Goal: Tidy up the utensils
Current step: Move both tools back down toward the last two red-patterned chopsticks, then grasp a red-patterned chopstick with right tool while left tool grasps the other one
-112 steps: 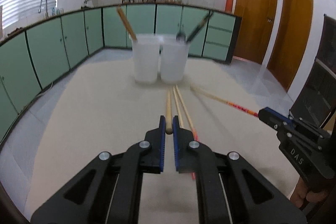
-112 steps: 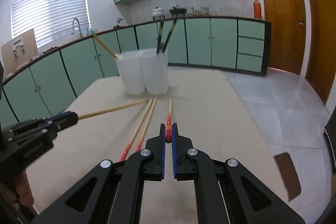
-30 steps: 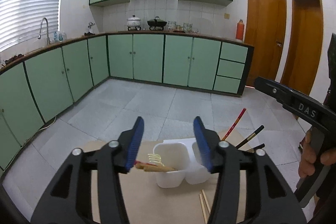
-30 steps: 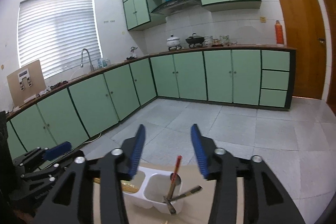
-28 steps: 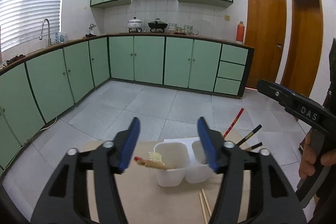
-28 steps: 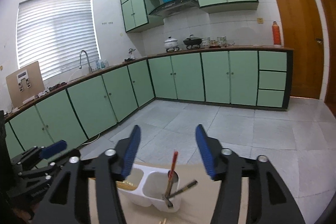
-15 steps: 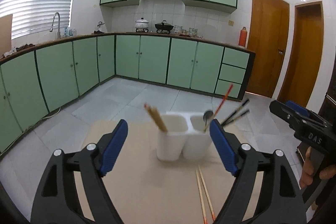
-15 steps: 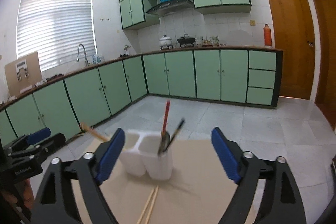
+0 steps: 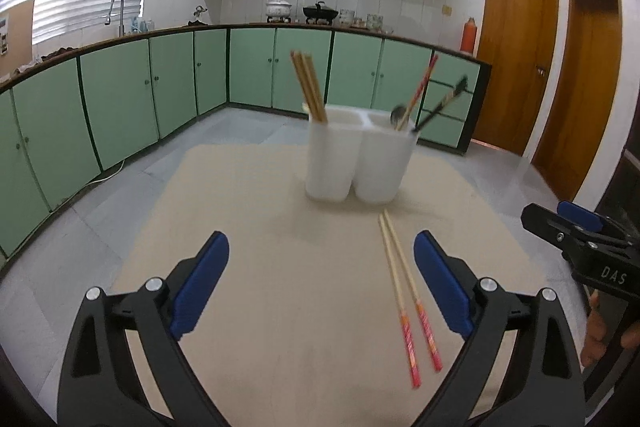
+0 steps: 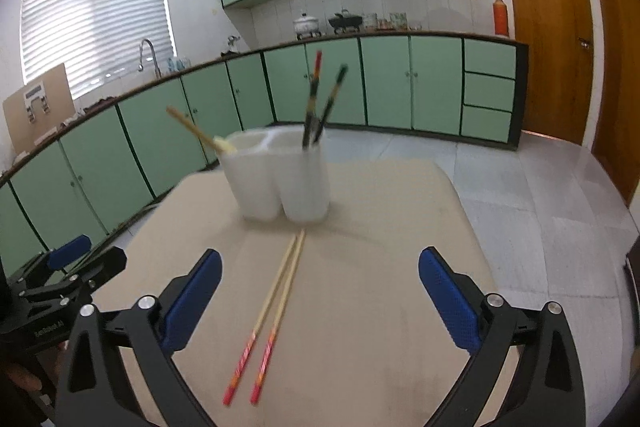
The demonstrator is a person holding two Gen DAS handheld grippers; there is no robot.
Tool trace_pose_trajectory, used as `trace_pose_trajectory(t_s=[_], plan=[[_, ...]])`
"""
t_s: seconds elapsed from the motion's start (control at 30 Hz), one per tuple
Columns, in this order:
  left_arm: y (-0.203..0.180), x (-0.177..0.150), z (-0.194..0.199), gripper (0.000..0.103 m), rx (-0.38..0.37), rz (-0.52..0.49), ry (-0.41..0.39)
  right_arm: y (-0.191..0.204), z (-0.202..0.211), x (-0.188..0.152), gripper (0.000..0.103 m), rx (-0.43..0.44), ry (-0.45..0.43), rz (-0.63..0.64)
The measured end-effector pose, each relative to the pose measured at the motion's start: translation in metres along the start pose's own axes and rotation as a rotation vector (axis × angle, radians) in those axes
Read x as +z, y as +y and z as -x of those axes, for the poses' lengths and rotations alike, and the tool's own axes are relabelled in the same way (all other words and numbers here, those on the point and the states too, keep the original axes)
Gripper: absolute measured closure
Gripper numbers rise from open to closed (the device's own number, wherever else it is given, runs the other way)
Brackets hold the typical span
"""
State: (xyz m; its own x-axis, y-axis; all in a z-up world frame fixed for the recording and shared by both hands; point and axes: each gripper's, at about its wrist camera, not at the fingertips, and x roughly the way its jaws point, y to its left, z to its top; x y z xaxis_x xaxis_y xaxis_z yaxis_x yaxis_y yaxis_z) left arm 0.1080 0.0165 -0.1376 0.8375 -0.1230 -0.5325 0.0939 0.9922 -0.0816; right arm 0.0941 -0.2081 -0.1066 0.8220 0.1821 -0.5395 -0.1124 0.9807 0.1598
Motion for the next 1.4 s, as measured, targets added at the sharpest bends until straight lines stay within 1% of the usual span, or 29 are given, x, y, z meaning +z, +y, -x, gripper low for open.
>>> trace_pose_trajectory(t_s=[0.17, 0.4, 0.5, 0.57, 0.6, 0.67, 0.7, 0.77, 0.87, 1.07, 1.27, 1.4], plan=[[0.001, -0.021, 0.003, 0.012, 0.006, -0.014, 0.005, -0.001, 0.001, -0.037, 0.006, -0.034, 0.026, -0.016], [-0.002, -0.048, 0.002, 0.012, 0.019, -0.044, 0.035, 0.009, 0.002, -0.074, 0.007, -0.048, 0.058, -0.012], [0.002, -0.059, 0.002, 0.012, 0.024, -0.044, 0.051, 0.017, 0.001, -0.084, 0.014, -0.049, 0.071, 0.016], [0.005, -0.064, 0.003, 0.012, 0.034, -0.049, 0.060, 0.022, 0.000, -0.092, 0.023, -0.044, 0.083, 0.030], [0.007, -0.066, 0.003, 0.012, 0.038, -0.050, 0.065, 0.024, -0.002, -0.093, 0.026, -0.041, 0.090, 0.033], [0.009, -0.070, 0.002, 0.012, 0.047, -0.052, 0.074, 0.030, -0.005, -0.100, 0.036, -0.030, 0.112, 0.046], [0.009, -0.071, 0.001, 0.012, 0.050, -0.054, 0.077, 0.033, -0.006, -0.102, 0.038, -0.027, 0.121, 0.052], [0.010, -0.073, 0.000, 0.012, 0.057, -0.057, 0.084, 0.040, -0.011, -0.108, 0.050, -0.015, 0.145, 0.070], [0.012, -0.075, -0.002, 0.012, 0.059, -0.057, 0.092, 0.046, -0.017, -0.114, 0.060, -0.004, 0.176, 0.085], [0.012, -0.074, -0.006, 0.012, 0.051, -0.055, 0.095, 0.051, -0.026, -0.118, 0.071, -0.004, 0.214, 0.091], [0.011, -0.074, -0.009, 0.012, 0.048, -0.049, 0.098, 0.053, -0.030, -0.120, 0.077, -0.018, 0.214, 0.086], [0.010, -0.075, -0.011, 0.012, 0.047, -0.045, 0.102, 0.055, -0.032, -0.120, 0.078, -0.027, 0.210, 0.087]])
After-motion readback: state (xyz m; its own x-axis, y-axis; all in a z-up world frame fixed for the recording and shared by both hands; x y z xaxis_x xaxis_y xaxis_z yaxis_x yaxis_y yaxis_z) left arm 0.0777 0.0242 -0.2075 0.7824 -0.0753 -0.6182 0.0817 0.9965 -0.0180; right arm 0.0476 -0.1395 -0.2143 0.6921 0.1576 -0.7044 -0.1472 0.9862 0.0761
